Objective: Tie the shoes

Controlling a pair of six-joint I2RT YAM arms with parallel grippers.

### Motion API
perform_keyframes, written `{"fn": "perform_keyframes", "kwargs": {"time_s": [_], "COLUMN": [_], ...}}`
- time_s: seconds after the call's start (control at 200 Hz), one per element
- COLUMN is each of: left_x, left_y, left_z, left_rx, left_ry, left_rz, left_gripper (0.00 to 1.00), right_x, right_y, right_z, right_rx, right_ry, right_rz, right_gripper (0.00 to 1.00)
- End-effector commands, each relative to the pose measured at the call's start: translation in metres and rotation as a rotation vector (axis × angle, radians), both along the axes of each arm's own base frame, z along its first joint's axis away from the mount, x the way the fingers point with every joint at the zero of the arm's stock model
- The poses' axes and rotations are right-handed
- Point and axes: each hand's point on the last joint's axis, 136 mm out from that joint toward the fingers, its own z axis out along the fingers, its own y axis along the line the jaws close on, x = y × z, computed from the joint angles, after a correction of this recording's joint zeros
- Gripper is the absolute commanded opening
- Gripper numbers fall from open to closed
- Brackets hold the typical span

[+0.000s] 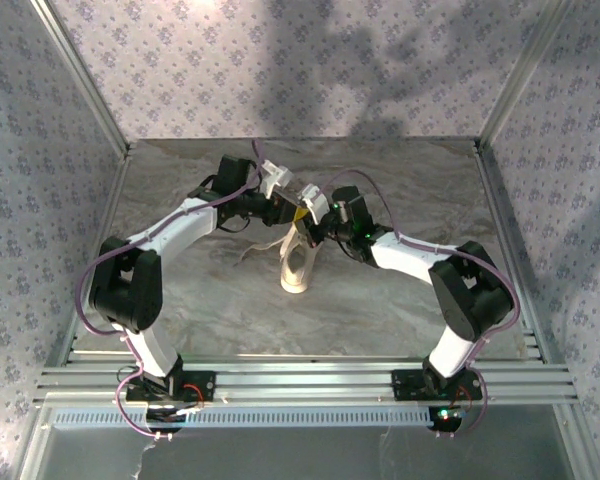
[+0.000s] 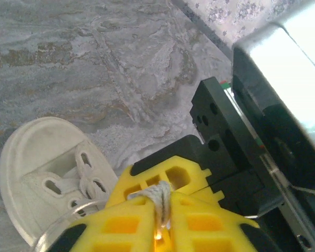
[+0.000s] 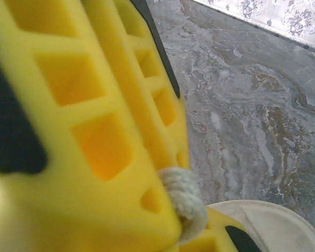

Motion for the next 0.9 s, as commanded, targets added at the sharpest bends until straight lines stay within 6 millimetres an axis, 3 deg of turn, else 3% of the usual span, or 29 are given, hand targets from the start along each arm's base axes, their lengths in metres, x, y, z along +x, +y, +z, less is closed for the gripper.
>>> {"fn": "perform_keyframes", "kwargs": {"time_s": [0.0, 0.13, 0.25, 0.41, 0.59, 0.894], "left_x": [0.004, 0.004, 0.014, 0.026, 0.019, 0.005], "left_y": [0.000, 0.012, 0.039, 0.088, 0.122, 0.134], "left_z": [0.020, 0.022, 0.011, -0.030, -0.080, -0.137], "left_rx": [-0.014, 0.027, 0.141, 0.422, 0.695, 0.864], "left_ry": [-0.053, -0.104, -0.136, -0.143, -0.145, -0.083], "left_rz": [0.005, 0.015, 0.091, 0.204, 0.127, -0.031], "left_gripper": [0.29, 0.36, 0.40, 0.43, 0.44, 0.46], "right_x": [0.002, 0.001, 0.002, 0.001, -0.001, -0.004], "right_y": [-0.004, -0.008, -0.011, -0.013, -0.015, -0.014], "right_z": [0.014, 0.018, 0.021, 0.019, 0.016, 0.013], "right_rx": [0.018, 0.016, 0.011, -0.006, -0.013, 0.008], "right_ry": [-0.035, -0.028, -0.010, 0.033, 0.069, 0.119], "right_rz": [-0.006, 0.000, 0.002, 0.007, 0.007, 0.015], "right_gripper": [0.00, 0.00, 0.00, 0.00, 0.00, 0.00]}}
